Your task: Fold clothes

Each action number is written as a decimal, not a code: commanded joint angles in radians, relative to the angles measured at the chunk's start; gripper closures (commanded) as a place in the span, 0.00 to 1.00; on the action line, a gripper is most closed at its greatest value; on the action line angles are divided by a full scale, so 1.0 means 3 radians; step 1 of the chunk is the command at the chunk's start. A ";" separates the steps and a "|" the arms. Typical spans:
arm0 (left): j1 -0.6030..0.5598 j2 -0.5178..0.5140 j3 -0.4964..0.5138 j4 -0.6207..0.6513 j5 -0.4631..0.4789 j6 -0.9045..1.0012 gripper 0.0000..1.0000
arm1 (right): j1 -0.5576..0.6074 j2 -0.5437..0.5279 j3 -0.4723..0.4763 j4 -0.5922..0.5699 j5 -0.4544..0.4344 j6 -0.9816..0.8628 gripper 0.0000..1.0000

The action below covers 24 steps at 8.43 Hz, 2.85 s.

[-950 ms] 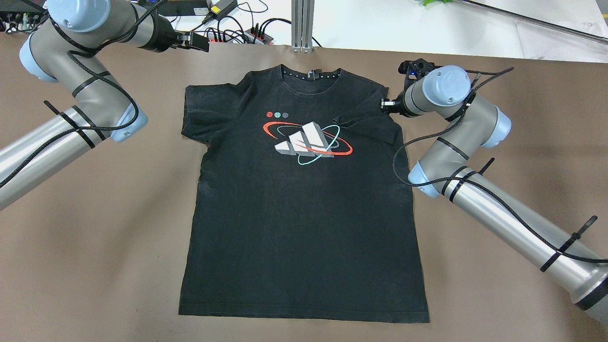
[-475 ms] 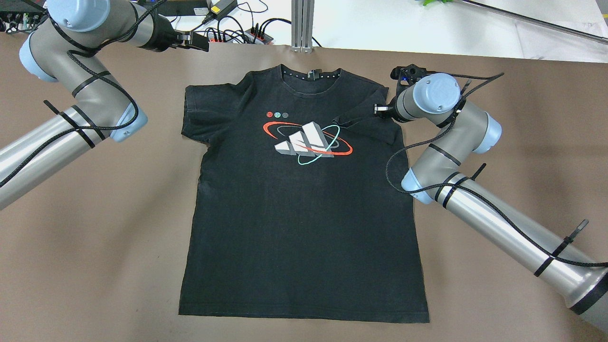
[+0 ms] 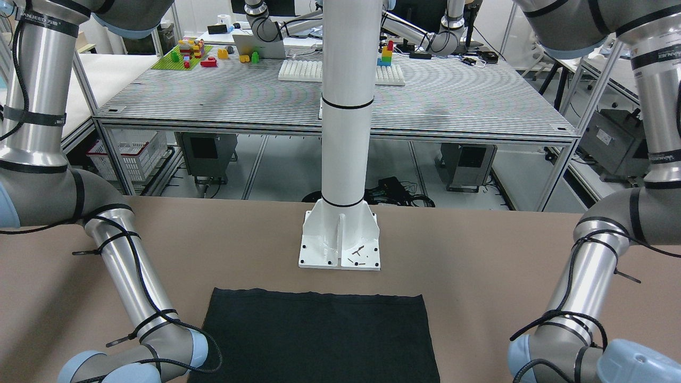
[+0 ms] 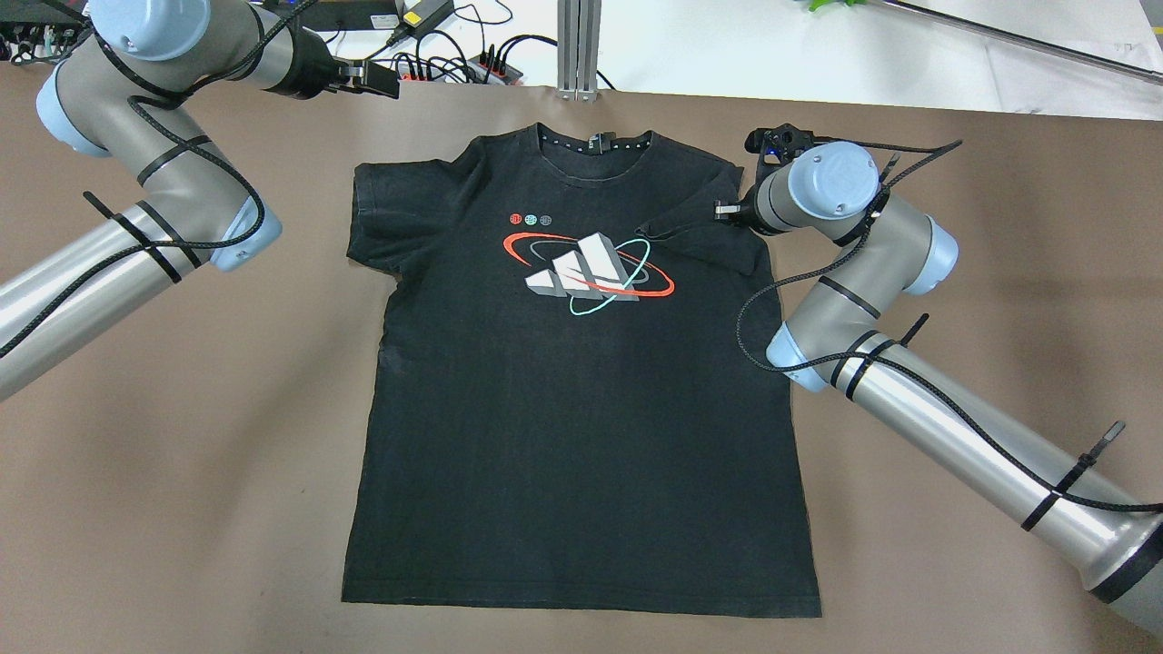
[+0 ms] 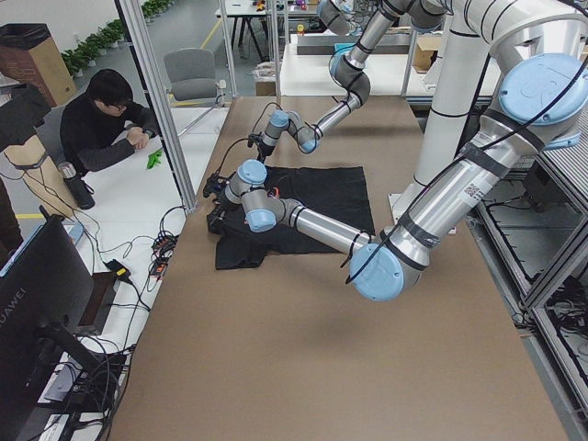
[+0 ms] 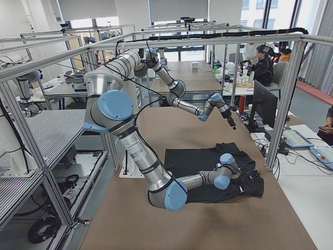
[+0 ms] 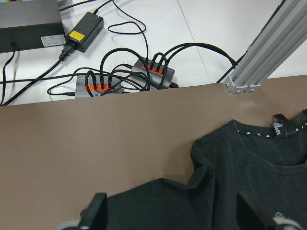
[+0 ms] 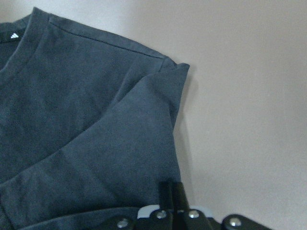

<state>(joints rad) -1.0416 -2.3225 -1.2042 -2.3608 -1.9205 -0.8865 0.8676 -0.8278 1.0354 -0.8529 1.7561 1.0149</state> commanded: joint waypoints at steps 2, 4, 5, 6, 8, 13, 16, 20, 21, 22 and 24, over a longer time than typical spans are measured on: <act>0.0005 -0.0005 0.0000 0.0000 0.0005 -0.0006 0.05 | 0.0018 -0.0002 0.0036 0.0000 0.0006 -0.0008 1.00; 0.0005 -0.0025 0.0005 0.0005 0.0005 -0.0006 0.05 | 0.0033 -0.0037 0.0224 -0.0005 0.0042 -0.0008 1.00; 0.0005 -0.0025 0.0005 0.0005 0.0005 -0.0006 0.05 | 0.0043 -0.0088 0.0342 -0.0005 0.0067 -0.0008 1.00; 0.0005 -0.0025 0.0005 0.0005 0.0005 -0.0006 0.05 | 0.0043 -0.0109 0.0383 -0.0005 0.0088 -0.0008 1.00; 0.0005 -0.0025 0.0005 0.0005 0.0005 -0.0006 0.05 | 0.0033 -0.0267 0.0536 0.0000 0.0088 -0.0024 0.99; 0.0000 -0.0025 0.0005 0.0005 0.0005 -0.0006 0.05 | -0.0115 -0.0467 0.0915 0.0000 0.0088 0.0002 0.94; -0.0005 -0.0015 0.0005 0.0005 0.0005 -0.0006 0.05 | -0.0248 -0.0498 0.1007 0.0010 0.0088 0.0007 0.90; -0.0015 -0.0005 0.0005 0.0005 0.0005 -0.0006 0.05 | -0.0274 -0.0585 0.1140 0.0000 0.0088 -0.0018 0.06; -0.0020 0.0000 0.0005 0.0005 0.0005 -0.0006 0.05 | -0.0279 -0.0590 0.1140 0.0005 0.0093 -0.0029 0.06; -0.0021 0.0005 0.0005 0.0000 0.0005 -0.0006 0.05 | -0.0279 -0.0595 0.1146 0.0005 0.0093 -0.0034 0.06; -0.0021 0.0005 0.0005 0.0005 0.0005 -0.0011 0.05 | -0.0284 -0.0560 0.1156 -0.0010 0.0088 -0.0008 0.06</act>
<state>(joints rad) -1.0472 -2.3216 -1.2026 -2.3598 -1.9190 -0.8888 0.7841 -1.0048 1.3802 -0.8523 1.7838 1.0062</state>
